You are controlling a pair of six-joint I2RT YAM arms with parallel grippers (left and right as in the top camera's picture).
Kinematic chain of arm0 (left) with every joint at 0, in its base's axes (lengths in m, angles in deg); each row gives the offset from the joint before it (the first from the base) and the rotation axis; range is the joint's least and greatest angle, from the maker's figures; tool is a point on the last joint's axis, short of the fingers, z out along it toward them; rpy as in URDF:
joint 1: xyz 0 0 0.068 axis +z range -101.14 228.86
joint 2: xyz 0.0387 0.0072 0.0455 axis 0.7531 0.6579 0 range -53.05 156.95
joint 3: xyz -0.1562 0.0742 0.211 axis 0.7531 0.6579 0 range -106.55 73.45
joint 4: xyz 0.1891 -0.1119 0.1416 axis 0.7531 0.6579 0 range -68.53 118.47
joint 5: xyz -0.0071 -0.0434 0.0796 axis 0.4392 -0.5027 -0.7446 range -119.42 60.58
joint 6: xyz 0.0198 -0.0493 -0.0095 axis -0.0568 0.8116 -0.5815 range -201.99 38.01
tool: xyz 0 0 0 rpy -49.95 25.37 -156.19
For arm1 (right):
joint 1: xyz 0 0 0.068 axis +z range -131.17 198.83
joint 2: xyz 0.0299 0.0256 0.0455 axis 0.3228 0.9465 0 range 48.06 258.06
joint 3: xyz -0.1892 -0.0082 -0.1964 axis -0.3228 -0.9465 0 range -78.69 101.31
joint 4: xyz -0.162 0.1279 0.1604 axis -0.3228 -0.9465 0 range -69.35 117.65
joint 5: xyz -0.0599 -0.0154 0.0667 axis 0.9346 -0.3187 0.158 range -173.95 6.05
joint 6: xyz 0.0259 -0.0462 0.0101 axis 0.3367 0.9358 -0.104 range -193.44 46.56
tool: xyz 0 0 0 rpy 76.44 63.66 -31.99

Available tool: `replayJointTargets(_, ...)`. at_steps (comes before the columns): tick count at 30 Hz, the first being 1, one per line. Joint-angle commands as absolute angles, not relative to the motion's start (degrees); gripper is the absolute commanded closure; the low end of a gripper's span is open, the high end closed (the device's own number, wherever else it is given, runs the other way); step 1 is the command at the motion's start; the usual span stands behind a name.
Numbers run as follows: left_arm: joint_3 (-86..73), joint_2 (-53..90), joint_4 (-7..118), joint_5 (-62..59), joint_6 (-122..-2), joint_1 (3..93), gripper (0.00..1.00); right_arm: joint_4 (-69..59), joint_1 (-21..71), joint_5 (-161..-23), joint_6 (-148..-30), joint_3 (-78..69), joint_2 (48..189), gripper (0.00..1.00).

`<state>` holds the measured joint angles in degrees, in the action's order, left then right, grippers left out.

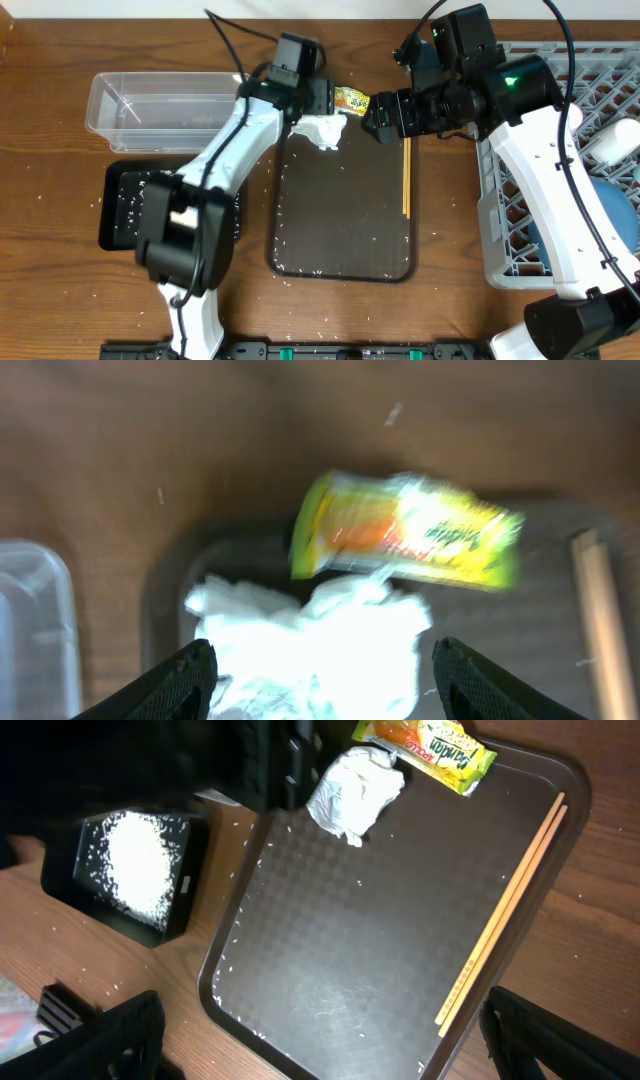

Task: Sort waste into correct bins and load items into the dishwasher rack
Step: 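Carry the tissue with the left gripper into the clear plastic container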

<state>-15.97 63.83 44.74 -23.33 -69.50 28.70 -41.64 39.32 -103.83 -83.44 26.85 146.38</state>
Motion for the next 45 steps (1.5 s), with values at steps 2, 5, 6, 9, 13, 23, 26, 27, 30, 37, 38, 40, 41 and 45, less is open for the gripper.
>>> replayJointTargets(2,-16.02,66.60,45.59,-22.74,-68.76,28.06,0.28,-41.56,39.87,-103.85,-82.79,26.83,146.10,0.01)
replayJointTargets(5,-16.02,68.22,45.18,-22.74,-68.76,27.45,0.28,-41.56,39.87,-103.85,-82.79,26.83,146.10,0.01)
replayJointTargets(6,-16.02,68.53,45.02,-22.76,-68.76,27.23,0.28,-41.56,39.87,-103.85,-82.79,26.83,146.10,0.01)
replayJointTargets(9,-16.02,70.21,45.02,-22.76,-68.76,26.47,0.28,-41.56,39.89,-103.85,-82.79,26.83,146.10,0.01)
replayJointTargets(13,-16.02,72.53,45.31,-22.74,-68.76,25.44,0.28,-41.56,39.89,-103.85,-82.79,26.83,146.10,0.01)
replayJointTargets(23,-16.02,72.16,47.34,-22.74,-68.76,24.28,0.75,-41.56,39.89,-103.85,-82.79,26.83,146.10,0.01)
replayJointTargets(26,-16.02,69.51,49.72,-22.74,-68.74,24.30,0.93,-41.56,39.89,-103.85,-82.79,26.83,146.10,0.01)
replayJointTargets(27,-16.02,68.05,50.69,-22.74,-68.47,24.30,0.94,-41.56,39.89,-103.85,-82.79,26.83,146.10,0.01)
replayJointTargets(30,-16.02,62.98,52.61,-22.74,-67.01,24.30,0.94,-41.56,39.89,-103.85,-82.79,26.83,146.10,0.01)
replayJointTargets(37,-16.02,46.98,52.22,-26.35,-66.20,25.66,0.94,-41.56,39.89,-103.85,-82.79,26.83,146.10,0.01)
replayJointTargets(38,-16.02,45.21,52.06,-28.93,-65.41,26.03,0.94,-41.56,39.89,-103.85,-82.79,26.83,146.10,0.01)
replayJointTargets(40,-16.02,42.02,52.13,-35.61,-63.25,27.19,0.94,-41.56,39.89,-103.85,-82.79,26.83,146.10,0.01)
replayJointTargets(41,-16.02,40.70,52.19,-38.65,-62.75,27.95,0.94,-41.56,39.89,-103.85,-82.79,26.83,146.10,0.01)
replayJointTargets(45,-16.02,38.67,52.76,-43.68,-62.60,31.93,0.94,-41.56,39.91,-103.85,-82.79,26.83,146.10,0.01)
